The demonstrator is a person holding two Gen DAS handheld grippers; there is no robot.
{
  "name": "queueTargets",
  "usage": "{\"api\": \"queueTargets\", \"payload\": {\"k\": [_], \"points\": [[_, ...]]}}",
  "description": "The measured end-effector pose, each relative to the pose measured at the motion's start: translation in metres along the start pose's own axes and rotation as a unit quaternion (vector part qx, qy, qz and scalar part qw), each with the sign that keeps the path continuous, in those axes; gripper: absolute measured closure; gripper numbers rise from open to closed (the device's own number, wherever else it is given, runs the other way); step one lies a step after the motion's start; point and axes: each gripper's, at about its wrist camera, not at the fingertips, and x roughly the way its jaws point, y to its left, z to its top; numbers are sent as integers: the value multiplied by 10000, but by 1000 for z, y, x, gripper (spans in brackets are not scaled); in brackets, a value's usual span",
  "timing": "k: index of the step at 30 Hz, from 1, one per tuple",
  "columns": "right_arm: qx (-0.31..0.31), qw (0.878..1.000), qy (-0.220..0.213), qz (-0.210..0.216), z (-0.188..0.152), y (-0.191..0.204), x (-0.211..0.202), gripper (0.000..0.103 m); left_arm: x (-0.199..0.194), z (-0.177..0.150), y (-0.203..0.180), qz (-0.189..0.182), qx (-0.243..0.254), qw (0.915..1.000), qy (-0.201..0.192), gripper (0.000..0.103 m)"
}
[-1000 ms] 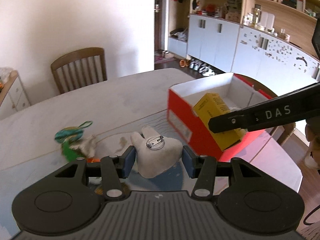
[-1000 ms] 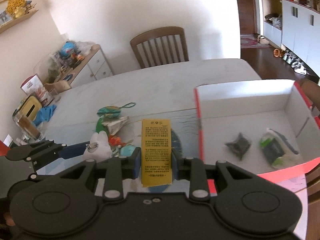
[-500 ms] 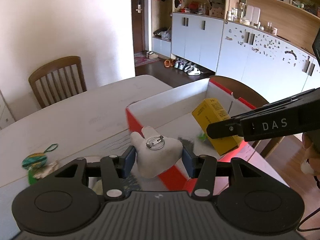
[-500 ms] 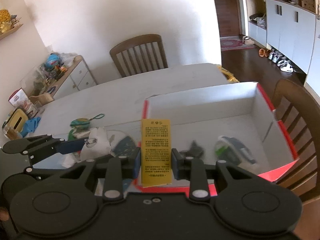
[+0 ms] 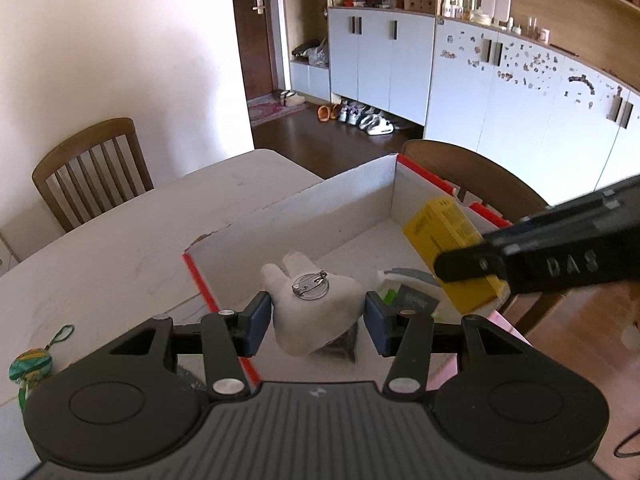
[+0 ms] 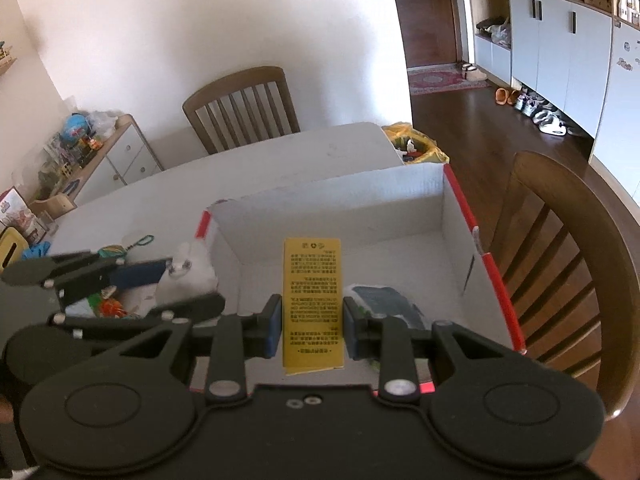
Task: Organize objects
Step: 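Carry the plush toy and yellow box into the red box and release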
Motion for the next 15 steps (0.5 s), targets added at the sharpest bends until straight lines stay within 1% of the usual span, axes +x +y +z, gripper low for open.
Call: {"api": "queueTargets", "payload": {"k": [6, 15], "points": [[-106, 9997, 222, 57, -1, -6, 19, 74, 35, 16, 0, 137, -17, 9997, 208, 53], [-389, 9966, 713, 117, -7, -8, 54, 74, 89, 22, 7, 237, -112, 9963, 813, 53]]}}
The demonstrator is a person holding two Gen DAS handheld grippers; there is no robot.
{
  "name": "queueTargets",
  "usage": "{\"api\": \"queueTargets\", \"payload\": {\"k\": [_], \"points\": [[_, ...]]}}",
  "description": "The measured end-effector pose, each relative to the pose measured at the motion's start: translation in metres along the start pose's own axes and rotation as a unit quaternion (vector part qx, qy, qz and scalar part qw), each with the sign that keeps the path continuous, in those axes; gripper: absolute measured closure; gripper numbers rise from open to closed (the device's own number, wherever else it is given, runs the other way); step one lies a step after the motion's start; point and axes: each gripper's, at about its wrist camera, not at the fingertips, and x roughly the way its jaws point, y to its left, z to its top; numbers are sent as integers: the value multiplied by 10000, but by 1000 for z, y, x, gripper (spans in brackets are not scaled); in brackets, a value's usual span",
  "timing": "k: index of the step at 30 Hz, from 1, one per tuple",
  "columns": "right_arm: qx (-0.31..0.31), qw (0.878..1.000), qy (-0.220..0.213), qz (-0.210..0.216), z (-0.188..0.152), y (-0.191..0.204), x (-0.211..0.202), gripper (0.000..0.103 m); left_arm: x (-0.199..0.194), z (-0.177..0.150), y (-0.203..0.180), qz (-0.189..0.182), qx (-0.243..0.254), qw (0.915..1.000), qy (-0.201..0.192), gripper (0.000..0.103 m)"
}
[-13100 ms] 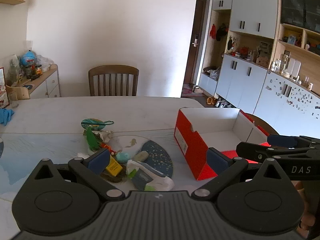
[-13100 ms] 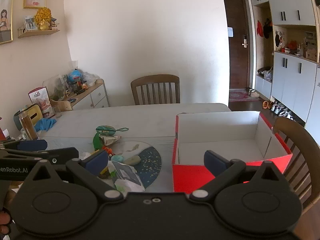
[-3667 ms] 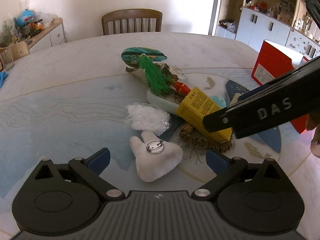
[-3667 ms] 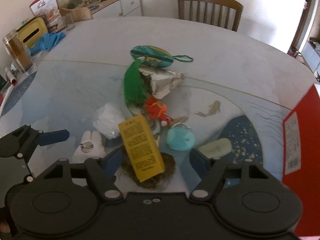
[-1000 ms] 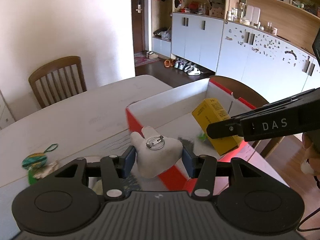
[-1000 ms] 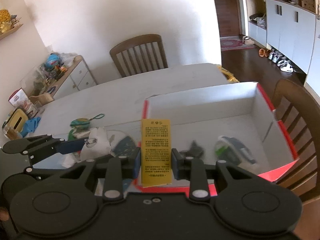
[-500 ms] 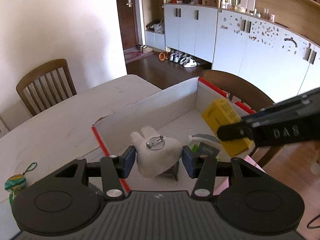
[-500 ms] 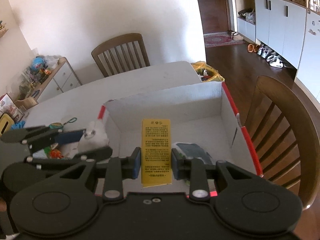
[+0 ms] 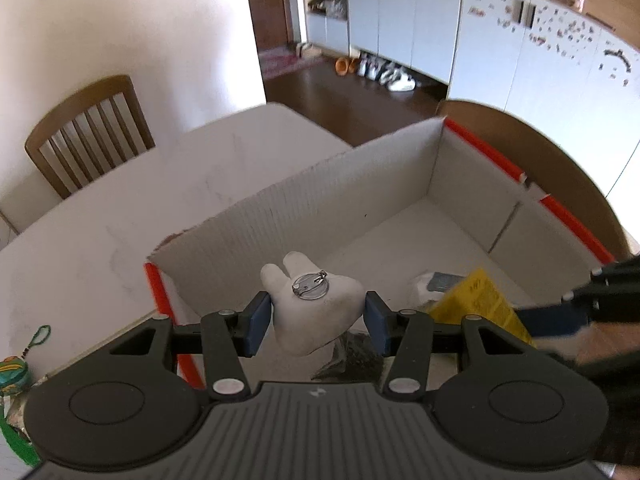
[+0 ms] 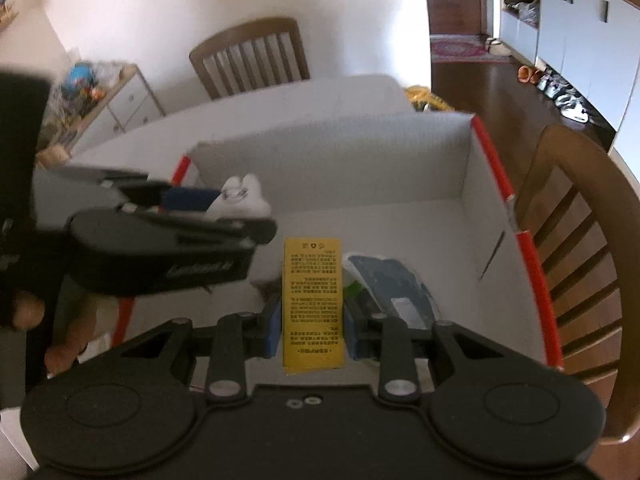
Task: Organize objects
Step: 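Carry the plush toy and yellow box into the red box and release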
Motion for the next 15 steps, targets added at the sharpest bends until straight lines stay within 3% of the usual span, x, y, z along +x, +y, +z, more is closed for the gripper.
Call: {"api": "queueTargets", "payload": {"k": [15], "points": [[-486, 9963, 699, -104, -14, 11, 46, 74, 58, 14, -6, 123, -138, 9956, 914, 53]]}}
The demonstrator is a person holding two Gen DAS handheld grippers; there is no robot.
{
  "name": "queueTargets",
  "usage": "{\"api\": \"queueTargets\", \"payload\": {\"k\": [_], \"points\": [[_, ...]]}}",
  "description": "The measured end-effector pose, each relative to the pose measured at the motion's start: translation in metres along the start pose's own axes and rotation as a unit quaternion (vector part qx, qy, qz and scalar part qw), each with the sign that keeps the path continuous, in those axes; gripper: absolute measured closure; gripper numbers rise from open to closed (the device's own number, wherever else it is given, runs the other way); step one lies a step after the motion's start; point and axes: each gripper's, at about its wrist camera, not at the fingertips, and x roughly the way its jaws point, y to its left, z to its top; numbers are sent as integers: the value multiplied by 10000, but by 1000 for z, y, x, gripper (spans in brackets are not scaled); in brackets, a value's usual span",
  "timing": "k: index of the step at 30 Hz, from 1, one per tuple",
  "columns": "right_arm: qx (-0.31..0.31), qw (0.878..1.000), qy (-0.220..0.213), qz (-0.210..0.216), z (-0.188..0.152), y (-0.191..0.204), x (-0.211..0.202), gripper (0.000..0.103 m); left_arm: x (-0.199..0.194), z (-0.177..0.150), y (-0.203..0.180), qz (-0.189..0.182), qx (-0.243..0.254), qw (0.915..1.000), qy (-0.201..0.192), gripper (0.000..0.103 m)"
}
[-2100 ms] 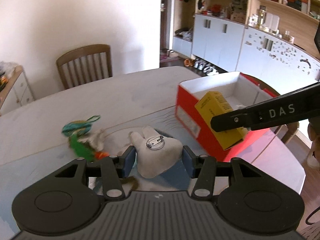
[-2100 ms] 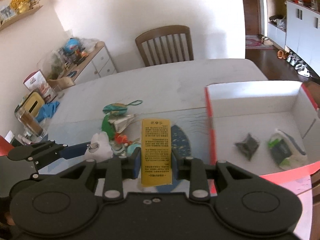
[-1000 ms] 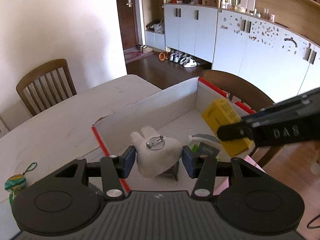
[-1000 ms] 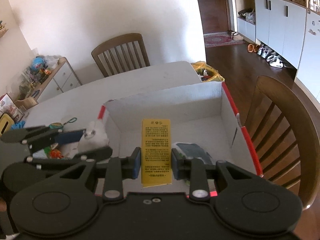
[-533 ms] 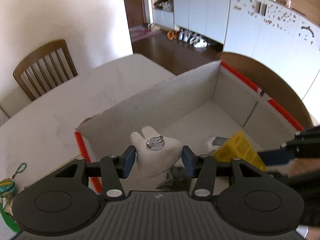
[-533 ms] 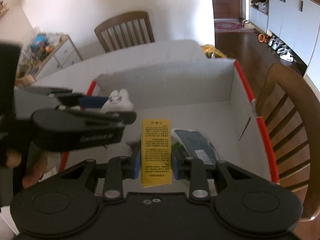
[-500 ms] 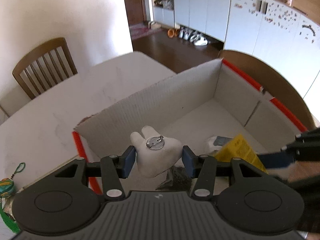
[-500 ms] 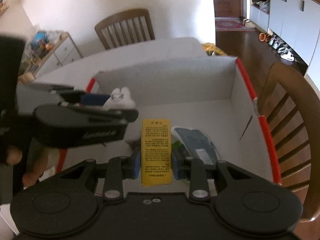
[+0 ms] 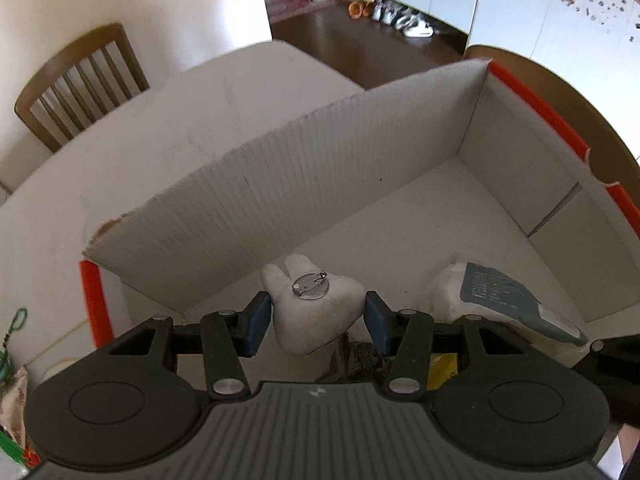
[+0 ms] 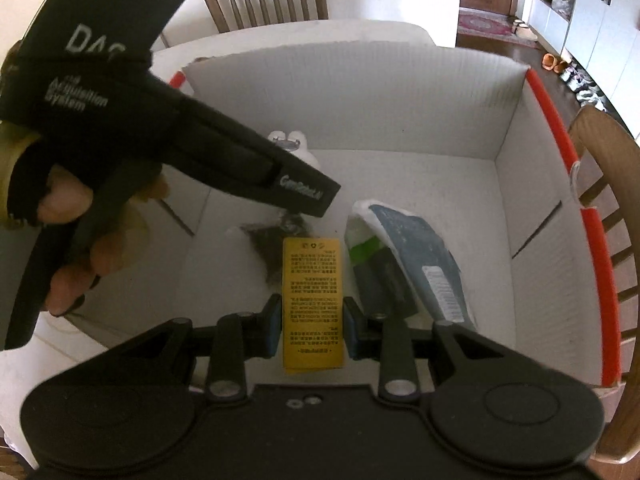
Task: Organize objects
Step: 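Carry the plush toy and yellow box into the red box and release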
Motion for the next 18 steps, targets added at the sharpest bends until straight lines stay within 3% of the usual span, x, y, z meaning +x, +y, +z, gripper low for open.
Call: {"api": "queueTargets", "payload": {"k": [14, 18], "points": [[-18, 9999, 49, -108, -2, 3, 5, 73, 20, 0, -8, -80, 19, 9992, 387, 52], [23, 10000, -20, -80, -1, -1, -2, 72, 16, -3, -5, -157, -57, 9992, 356, 45]]}}
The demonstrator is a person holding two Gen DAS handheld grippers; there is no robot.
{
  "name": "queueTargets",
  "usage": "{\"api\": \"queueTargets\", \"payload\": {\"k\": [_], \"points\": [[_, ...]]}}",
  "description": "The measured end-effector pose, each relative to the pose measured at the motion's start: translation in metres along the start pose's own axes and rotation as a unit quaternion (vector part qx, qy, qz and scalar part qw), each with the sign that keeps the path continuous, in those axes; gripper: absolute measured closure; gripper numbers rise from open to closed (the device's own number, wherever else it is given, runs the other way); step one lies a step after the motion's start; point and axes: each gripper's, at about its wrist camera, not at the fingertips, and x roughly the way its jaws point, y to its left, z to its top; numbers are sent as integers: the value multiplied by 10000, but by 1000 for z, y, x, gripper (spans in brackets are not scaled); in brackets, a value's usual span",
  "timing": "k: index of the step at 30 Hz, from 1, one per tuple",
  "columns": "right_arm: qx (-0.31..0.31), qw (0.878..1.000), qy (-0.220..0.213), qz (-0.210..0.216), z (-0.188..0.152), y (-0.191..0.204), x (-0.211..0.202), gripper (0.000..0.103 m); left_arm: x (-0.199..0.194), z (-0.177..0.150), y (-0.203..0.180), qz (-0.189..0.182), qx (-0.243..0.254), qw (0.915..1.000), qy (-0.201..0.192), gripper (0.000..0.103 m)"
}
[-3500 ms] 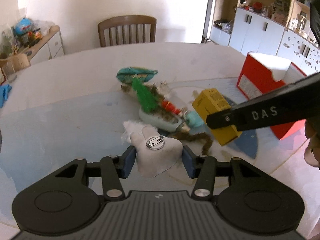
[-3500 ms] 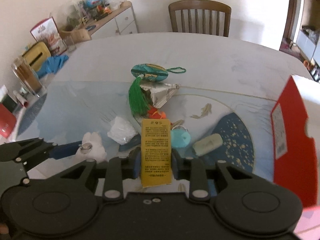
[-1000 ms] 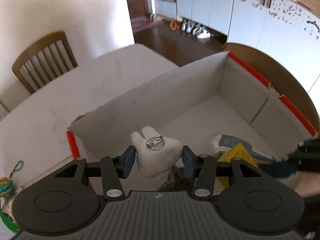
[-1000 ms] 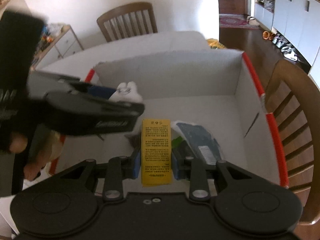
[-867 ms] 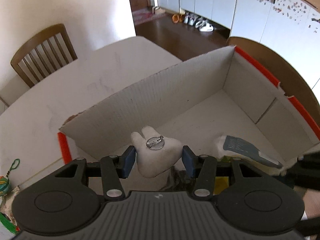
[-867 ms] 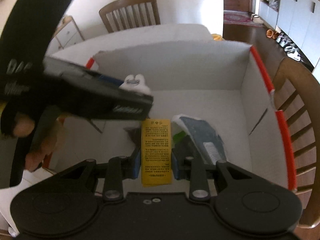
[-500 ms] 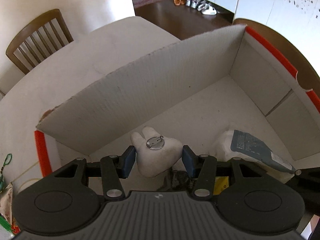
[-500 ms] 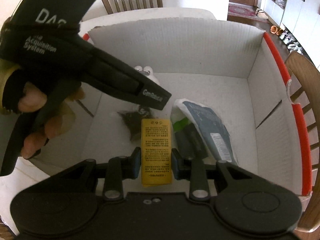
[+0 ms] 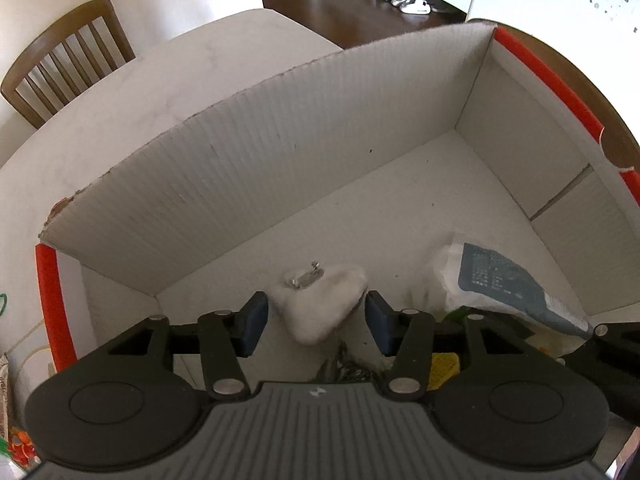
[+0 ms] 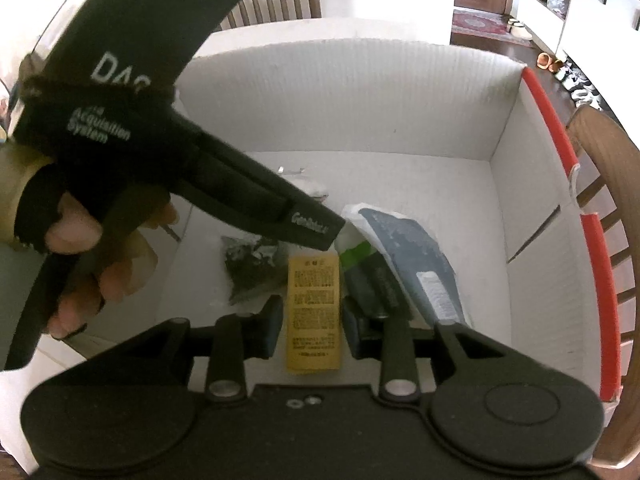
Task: Organize objects
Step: 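Carry the plush toy and yellow box into the red box and release, then withdraw both tools from the box back over the table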
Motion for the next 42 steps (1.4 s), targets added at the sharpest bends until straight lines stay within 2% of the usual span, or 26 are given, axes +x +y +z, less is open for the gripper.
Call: {"api": "queueTargets", "payload": {"k": [3, 13, 25, 28, 42], "points": [[58, 10000, -48, 44, 0, -1, -6, 71, -5, 1, 4, -98, -62, 9999, -57, 40], [89, 9995, -273, 126, -6, 3, -34, 70, -34, -5, 13, -175, -256, 9989, -345, 40], [231, 9975, -650, 140, -11, 11, -69, 69, -94, -26, 25, -412, -360, 9922, -1117, 40], [283, 9967, -745, 125, 5, -2, -64, 69, -110, -34, 26, -441, -297, 9902, -1294, 40], [338, 9919, -1222, -41, -1, 27, -99, 68, -161, -86, 52, -612, -418, 9792, -1889, 40]]}}
